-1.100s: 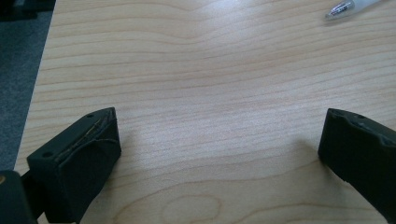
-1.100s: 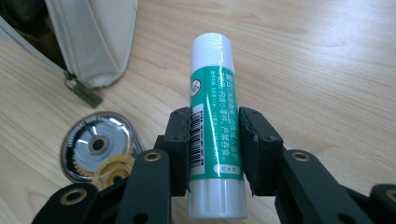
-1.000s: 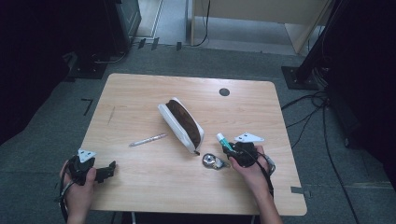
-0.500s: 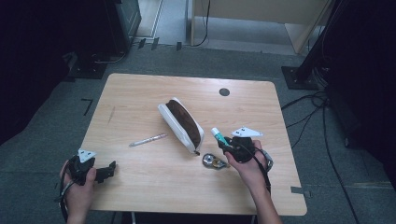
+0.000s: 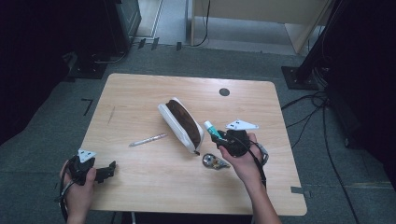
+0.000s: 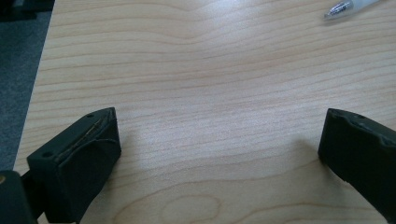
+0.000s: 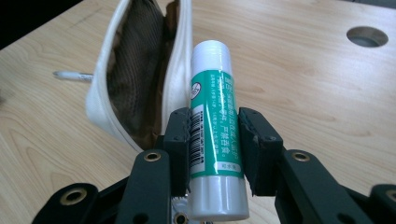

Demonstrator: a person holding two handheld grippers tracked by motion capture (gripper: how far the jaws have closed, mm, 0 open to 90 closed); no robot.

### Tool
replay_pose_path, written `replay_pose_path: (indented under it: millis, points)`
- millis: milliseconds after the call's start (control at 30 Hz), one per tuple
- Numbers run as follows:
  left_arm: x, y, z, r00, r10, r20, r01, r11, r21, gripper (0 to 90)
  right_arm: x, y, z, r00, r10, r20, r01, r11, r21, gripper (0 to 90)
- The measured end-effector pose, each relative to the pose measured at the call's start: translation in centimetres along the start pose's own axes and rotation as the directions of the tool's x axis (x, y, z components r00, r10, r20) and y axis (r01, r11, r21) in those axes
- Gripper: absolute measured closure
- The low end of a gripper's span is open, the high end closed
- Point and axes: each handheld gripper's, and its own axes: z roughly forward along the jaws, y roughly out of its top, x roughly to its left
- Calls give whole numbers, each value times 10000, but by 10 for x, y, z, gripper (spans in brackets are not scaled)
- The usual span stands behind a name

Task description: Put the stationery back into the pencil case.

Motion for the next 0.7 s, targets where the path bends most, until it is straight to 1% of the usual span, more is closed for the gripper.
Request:
replay_pose_path:
  millis: [200, 267, 333, 367, 500, 567, 700]
  points:
    - [0, 0, 0, 10000, 1, 18, -1, 10000, -25, 0, 8, 12, 1, 9998, -73, -169, 72, 9999, -96, 667]
    - [0, 0, 0, 10000, 6, 19, -6, 10000, -23, 0, 10, 15, 1, 9997, -143, -174, 141, 9998, -124, 667]
    - [0, 0, 0, 10000, 8, 15, -8, 10000, -24, 0, 11, 17, 2, 9997, -164, -199, 160, 9997, -178, 667]
    - [0, 0, 0, 10000, 16, 18, -16, 10000, -19, 0, 12, 19, 2, 9997, -100, -230, 96, 9998, -173, 667]
    - [0, 0, 0, 10000, 10, 25, -10, 10000, -21, 0, 15, 23, 3, 9994, -173, -290, 165, 9995, -255, 667]
    - [0, 0, 0, 10000, 17, 28, -17, 10000, -22, 0, 20, 28, 5, 9989, -229, -409, 216, 9992, -342, 668]
    - [0, 0, 0, 10000, 61, 38, -61, 10000, -12, 0, 27, 33, 9, 9980, -301, -563, 280, 9989, -375, 667]
